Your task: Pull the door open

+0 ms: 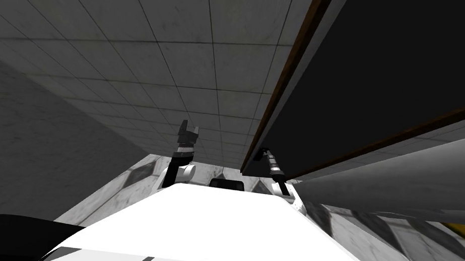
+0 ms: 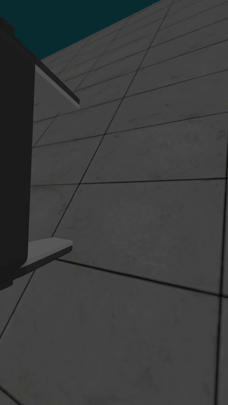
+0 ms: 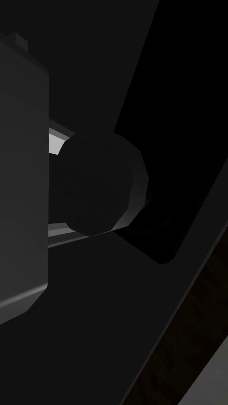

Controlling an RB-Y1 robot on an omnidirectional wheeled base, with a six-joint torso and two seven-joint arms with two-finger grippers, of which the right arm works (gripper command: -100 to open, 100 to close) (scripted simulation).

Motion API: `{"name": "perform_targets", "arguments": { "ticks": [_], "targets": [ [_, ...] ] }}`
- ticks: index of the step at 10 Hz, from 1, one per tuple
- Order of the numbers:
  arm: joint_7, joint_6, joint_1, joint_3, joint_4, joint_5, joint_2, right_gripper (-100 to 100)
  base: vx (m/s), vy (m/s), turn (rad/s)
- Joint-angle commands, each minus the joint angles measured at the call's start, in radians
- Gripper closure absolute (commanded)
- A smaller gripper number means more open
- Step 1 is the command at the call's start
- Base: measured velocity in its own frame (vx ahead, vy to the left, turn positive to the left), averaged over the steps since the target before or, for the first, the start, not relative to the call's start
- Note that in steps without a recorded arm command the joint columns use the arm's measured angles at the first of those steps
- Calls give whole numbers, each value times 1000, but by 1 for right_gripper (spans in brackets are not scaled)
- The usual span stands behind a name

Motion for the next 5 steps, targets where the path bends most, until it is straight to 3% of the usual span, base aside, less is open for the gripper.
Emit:
{"name": "perform_targets", "arguments": {
  "ticks": [1,4,5],
  "targets": [
    [-50,0,16,26,-14,-38,14,100,-66,-50,156],
    [-110,5,25,31,-23,-65,16,100,-47,-34,69],
    [-147,10,33,35,-31,-93,17,100,-49,-30,115]
  ]
}}
